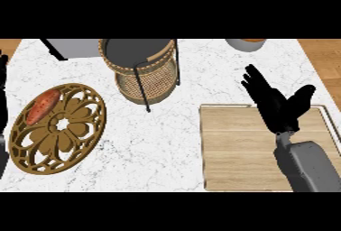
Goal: Pick the squash from the tray and place it in the tiered basket
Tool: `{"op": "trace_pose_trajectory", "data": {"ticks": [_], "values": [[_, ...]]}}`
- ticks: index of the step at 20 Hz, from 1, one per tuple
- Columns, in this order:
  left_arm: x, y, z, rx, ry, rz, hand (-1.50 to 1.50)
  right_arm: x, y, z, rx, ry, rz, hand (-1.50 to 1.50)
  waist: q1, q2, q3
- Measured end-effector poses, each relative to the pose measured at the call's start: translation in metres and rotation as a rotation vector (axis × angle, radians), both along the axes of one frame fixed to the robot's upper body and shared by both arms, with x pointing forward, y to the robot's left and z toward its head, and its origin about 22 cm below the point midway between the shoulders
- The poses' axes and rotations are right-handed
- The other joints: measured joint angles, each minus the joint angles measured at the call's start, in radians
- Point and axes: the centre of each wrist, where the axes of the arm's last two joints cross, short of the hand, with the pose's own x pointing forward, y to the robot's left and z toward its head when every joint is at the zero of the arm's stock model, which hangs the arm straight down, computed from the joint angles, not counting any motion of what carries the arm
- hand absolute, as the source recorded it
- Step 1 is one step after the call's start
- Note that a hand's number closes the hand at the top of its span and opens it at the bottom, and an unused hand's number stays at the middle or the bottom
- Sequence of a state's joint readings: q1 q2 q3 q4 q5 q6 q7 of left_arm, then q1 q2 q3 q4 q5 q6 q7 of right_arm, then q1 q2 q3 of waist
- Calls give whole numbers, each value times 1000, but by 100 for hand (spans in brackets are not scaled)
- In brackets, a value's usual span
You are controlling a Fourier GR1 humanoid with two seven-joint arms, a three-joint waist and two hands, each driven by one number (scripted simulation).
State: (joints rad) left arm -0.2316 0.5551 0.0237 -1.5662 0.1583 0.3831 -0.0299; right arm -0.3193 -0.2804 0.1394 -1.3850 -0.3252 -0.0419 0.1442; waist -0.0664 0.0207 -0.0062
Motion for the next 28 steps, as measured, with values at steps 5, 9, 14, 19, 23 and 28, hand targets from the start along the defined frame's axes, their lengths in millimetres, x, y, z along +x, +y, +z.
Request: {"op": "trace_pose_trajectory", "data": {"ticks": [5,9,14,19,23,28], "values": [[-19,-6,-64,-88,235,23,0,-19,-73,19,-79,-161,-308,150,-26,-23,3],[-46,-8,-110,-183,423,71,0,-49,-150,13,-152,-127,-758,-150,-99,-24,1],[-74,-31,-151,-255,542,43,0,-105,-190,-2,-25,-179,-1188,-150,-82,-35,5],[-86,-50,-161,-251,558,-23,0,-186,-187,-4,-29,-201,-1253,-150,-22,-34,5],[-85,-59,-161,-246,550,-56,0,-225,-177,7,-122,-32,-1119,-150,5,-29,4],[-80,-68,-161,-238,544,-73,0,-251,-165,37,-328,168,-941,-150,30,-22,3]]}}
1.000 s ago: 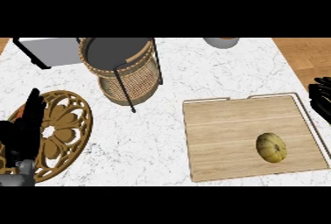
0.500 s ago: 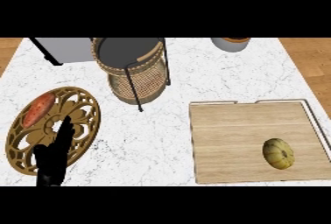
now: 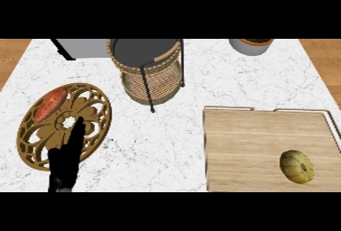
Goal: Pick the squash from the tray and place it in the tiered basket
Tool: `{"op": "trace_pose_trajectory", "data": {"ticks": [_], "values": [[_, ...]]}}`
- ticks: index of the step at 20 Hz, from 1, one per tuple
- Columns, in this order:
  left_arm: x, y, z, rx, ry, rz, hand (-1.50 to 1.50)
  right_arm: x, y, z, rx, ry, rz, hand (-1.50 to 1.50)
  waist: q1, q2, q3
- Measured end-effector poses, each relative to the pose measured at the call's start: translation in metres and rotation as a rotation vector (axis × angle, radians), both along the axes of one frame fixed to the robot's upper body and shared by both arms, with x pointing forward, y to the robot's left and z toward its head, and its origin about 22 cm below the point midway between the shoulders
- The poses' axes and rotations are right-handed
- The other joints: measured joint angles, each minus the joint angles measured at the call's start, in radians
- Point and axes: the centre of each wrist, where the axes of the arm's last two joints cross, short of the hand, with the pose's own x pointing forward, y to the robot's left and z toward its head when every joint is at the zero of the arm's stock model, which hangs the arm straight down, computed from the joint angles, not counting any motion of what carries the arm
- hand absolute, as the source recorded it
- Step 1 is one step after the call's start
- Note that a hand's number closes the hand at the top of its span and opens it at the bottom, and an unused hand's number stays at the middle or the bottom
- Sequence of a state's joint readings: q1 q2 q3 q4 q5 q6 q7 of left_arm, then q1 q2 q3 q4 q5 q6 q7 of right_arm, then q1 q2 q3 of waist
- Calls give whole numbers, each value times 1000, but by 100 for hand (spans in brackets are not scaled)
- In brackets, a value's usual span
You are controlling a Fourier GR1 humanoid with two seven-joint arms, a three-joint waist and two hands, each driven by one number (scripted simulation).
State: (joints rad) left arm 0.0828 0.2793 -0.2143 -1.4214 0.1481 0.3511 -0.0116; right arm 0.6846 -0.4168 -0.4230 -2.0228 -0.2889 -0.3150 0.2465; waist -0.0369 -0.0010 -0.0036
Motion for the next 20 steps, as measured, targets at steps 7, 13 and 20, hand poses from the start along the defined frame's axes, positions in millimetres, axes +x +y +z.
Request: {"op": "trace_pose_trajectory", "data": {"ticks": [7,13,20], "values": [[6,-11,1,-3,-3,-39,0,-2,31,47,-124,302,23,-150,35,6,1],[8,-17,-1,-2,-2,-51,0,20,61,57,-167,410,-17,-150,50,5,3],[9,-21,-1,-4,-2,-52,0,45,83,44,-249,529,18,-150,54,3,5]]}}
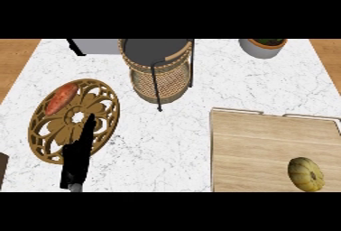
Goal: Pick the squash from the tray and place it in the tiered basket
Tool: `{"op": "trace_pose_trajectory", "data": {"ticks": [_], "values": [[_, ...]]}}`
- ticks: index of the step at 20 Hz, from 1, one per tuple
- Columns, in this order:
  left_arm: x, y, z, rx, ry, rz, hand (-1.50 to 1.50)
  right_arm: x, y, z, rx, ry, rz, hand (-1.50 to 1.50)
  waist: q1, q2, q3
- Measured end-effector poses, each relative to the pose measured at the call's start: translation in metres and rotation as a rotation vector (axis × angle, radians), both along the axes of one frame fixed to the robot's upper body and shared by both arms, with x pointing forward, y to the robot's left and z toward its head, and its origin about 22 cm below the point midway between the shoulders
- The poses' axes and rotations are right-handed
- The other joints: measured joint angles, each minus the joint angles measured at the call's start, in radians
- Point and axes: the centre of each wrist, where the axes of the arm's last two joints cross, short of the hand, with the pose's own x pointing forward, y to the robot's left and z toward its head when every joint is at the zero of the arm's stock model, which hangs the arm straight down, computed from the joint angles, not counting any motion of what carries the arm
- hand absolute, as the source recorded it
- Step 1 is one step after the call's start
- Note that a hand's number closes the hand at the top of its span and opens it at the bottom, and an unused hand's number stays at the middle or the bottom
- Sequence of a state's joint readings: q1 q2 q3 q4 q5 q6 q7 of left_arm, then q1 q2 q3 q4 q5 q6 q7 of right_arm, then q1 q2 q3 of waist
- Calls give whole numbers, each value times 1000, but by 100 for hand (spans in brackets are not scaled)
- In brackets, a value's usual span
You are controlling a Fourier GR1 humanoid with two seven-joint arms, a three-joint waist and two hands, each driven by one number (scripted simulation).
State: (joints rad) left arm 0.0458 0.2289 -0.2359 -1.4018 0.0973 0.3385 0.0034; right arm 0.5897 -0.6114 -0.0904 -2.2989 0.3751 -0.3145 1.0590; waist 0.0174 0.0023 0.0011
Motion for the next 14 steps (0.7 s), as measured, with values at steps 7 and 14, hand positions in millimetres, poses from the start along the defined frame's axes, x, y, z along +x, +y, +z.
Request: {"op": "trace_pose_trajectory", "data": {"ticks": [7,14], "values": [[0,1,-2,7,-7,-5,0,24,7,-12,15,107,39,-150,-2,-1,1],[-2,3,-1,3,1,-3,0,51,19,-18,41,110,79,-150,-6,-3,1]]}}
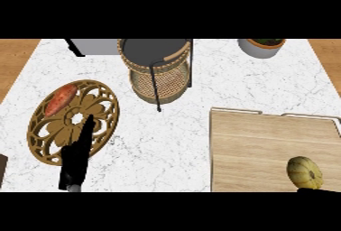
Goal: Pick the squash from the tray and place it in the tiered basket
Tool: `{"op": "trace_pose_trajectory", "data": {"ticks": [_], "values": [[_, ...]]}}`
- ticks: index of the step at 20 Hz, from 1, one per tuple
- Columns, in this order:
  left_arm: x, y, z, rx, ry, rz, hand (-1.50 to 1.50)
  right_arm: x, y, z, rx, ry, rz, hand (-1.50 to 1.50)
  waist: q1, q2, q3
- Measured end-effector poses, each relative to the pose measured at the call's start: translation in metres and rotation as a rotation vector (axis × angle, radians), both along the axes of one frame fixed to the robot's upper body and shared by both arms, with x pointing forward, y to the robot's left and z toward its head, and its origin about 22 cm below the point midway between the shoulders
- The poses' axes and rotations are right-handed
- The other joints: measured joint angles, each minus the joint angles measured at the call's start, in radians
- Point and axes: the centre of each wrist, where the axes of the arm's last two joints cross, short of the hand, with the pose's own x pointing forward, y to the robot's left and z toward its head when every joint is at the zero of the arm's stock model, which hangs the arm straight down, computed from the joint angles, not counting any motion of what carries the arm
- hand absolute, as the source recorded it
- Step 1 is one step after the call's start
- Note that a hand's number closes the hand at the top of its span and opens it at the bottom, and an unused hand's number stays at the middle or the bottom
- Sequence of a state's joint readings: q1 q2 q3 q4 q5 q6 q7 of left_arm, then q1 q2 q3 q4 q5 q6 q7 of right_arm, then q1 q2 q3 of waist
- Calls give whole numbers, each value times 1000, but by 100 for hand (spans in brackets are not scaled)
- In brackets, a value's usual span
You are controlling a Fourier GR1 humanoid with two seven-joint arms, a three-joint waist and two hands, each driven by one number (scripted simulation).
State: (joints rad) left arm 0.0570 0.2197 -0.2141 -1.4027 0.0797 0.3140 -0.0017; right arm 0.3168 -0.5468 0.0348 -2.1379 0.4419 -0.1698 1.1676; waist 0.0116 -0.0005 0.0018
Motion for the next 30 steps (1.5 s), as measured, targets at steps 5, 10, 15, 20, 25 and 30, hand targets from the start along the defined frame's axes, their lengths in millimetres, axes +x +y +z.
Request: {"op": "trace_pose_trajectory", "data": {"ticks": [5,10,15,20,25,30], "values": [[1,-2,0,-3,1,5,0,8,-2,-12,18,87,17,-150,-2,0,0],[-2,-4,2,3,3,11,0,15,-1,-18,49,149,35,-150,-2,0,-1],[-6,-3,0,-1,-7,9,0,25,-4,-25,75,179,39,-150,-4,-1,0],[-6,2,0,-2,-4,5,0,35,-7,-35,98,213,41,-150,-6,-2,1],[-3,4,0,-7,-2,11,0,37,-8,-47,134,253,37,-150,-9,-3,2],[-6,4,-2,-9,-11,7,0,38,-6,-60,167,274,40,-150,-10,-3,2]]}}
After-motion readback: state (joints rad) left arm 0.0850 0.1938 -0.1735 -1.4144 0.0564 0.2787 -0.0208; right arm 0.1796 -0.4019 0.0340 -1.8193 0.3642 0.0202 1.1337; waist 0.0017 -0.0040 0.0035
